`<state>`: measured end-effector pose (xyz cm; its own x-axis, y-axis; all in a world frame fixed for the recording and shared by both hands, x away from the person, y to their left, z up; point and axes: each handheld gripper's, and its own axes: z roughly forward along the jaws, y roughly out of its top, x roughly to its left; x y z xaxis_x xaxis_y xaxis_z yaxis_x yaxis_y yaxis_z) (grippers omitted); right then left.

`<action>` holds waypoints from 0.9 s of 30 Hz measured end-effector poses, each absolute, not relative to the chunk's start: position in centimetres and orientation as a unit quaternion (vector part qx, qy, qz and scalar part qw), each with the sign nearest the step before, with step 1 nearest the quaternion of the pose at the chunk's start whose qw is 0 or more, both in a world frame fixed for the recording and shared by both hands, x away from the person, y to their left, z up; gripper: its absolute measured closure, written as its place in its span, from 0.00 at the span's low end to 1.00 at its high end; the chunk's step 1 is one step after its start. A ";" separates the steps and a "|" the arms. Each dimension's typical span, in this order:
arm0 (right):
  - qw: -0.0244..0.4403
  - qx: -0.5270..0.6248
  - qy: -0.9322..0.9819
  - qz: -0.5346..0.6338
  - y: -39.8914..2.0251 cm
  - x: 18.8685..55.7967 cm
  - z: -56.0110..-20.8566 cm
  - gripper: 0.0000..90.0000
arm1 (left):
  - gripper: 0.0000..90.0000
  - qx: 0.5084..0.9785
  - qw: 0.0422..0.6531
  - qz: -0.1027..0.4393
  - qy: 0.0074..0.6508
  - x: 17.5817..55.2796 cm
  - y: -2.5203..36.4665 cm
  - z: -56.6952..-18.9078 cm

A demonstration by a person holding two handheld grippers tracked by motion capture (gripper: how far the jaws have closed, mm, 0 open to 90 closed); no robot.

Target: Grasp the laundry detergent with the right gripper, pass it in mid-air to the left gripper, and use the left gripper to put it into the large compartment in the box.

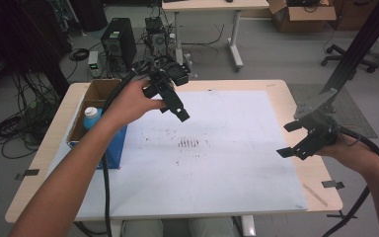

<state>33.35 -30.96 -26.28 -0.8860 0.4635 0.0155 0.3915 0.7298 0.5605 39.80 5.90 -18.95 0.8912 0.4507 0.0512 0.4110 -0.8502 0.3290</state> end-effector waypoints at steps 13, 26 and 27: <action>0.061 0.228 0.929 0.285 -30.7 33.5 -26.5 0.09 | 0.09 0.960 0.157 0.065 0.223 39.8 6.0 -19.0; 0.061 0.229 0.929 0.286 -30.9 33.4 -26.6 0.09 | 0.09 0.962 0.157 0.060 0.216 39.8 5.4 -19.2; 0.060 0.229 0.929 0.286 -30.9 33.4 -26.6 0.09 | 0.09 0.962 0.157 0.059 0.216 39.8 5.4 -19.2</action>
<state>33.38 -30.89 -26.64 -0.8879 0.4596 0.0186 0.3906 0.7321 0.5581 39.77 5.40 -19.20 0.8998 0.4339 0.0463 0.3966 -0.8574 0.3280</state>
